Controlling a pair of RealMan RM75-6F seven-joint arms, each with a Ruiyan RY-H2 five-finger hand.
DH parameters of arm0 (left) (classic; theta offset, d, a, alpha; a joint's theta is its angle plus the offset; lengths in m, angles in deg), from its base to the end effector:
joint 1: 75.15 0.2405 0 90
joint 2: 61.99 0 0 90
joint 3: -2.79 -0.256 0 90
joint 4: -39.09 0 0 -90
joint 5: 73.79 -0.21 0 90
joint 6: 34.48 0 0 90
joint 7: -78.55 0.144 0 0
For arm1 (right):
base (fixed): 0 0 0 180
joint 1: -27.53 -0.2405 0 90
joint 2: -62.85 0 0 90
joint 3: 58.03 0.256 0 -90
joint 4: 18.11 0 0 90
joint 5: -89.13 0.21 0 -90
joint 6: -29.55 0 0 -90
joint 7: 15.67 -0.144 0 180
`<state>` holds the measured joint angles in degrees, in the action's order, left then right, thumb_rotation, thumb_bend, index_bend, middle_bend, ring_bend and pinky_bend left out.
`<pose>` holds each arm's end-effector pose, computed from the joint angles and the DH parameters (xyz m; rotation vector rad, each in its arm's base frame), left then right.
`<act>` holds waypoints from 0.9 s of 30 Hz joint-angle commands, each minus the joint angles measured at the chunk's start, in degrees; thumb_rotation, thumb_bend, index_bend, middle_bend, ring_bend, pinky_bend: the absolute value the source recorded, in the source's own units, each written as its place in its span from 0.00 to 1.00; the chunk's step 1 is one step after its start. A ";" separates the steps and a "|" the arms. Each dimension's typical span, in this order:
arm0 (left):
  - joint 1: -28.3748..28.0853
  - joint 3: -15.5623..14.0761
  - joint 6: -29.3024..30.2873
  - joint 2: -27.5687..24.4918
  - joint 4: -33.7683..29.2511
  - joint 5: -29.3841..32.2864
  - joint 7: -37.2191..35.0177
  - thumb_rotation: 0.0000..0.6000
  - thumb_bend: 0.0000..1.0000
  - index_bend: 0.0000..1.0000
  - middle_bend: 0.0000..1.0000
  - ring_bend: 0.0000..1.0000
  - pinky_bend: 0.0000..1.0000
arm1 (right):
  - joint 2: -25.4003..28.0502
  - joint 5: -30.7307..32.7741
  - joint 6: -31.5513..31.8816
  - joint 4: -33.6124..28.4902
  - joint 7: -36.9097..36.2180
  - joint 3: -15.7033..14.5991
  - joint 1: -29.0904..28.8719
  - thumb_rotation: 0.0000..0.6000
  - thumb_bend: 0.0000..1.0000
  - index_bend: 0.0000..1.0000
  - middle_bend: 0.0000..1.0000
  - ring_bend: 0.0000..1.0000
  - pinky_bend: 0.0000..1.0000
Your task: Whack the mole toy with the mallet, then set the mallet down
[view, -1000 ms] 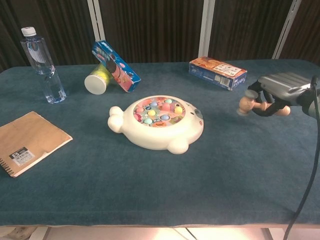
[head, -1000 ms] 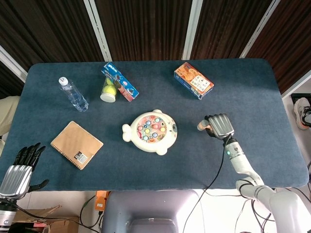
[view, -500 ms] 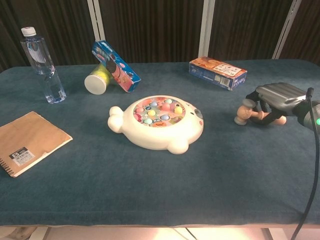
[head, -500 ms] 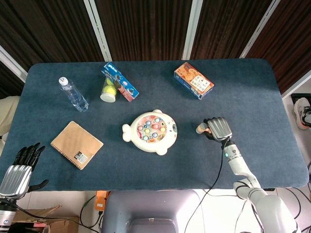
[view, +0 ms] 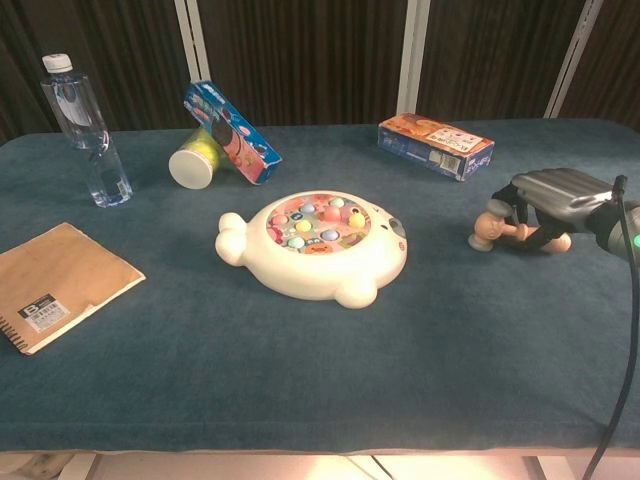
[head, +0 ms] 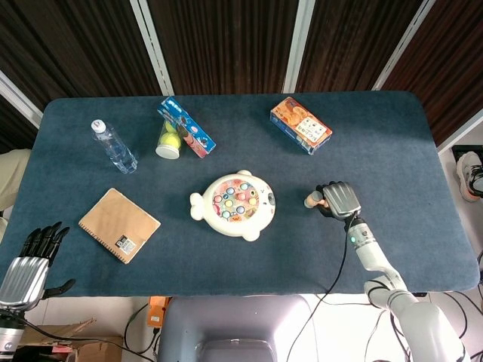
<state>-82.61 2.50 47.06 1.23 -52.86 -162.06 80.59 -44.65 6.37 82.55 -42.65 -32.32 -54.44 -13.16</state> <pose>-0.3087 0.1828 0.1472 -1.5273 -0.8948 -0.8397 -0.2825 -0.4022 -0.0174 1.7475 -0.8176 0.7724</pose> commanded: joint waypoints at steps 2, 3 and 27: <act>0.02 -0.03 0.00 -0.01 -0.01 -0.01 0.01 1.00 0.10 0.05 0.00 0.00 0.05 | 0.14 -0.05 -0.14 -0.23 0.13 0.13 0.14 1.00 0.52 0.53 0.53 0.42 0.52; 0.04 -0.01 0.04 0.01 -0.03 0.04 0.04 1.00 0.10 0.05 0.00 0.00 0.05 | 0.21 -0.10 -0.22 -0.33 0.10 0.12 0.18 1.00 0.52 0.51 0.52 0.41 0.52; 0.18 -0.13 0.22 -0.08 -0.11 -0.17 -0.10 1.00 0.10 0.05 0.00 0.00 0.05 | 1.60 -0.61 0.14 -1.41 -0.35 0.71 1.11 1.00 0.42 0.46 0.47 0.39 0.52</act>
<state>-82.43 2.37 47.28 1.14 -52.97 -162.24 80.49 -43.06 5.77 82.68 -44.06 -32.66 -53.73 -12.06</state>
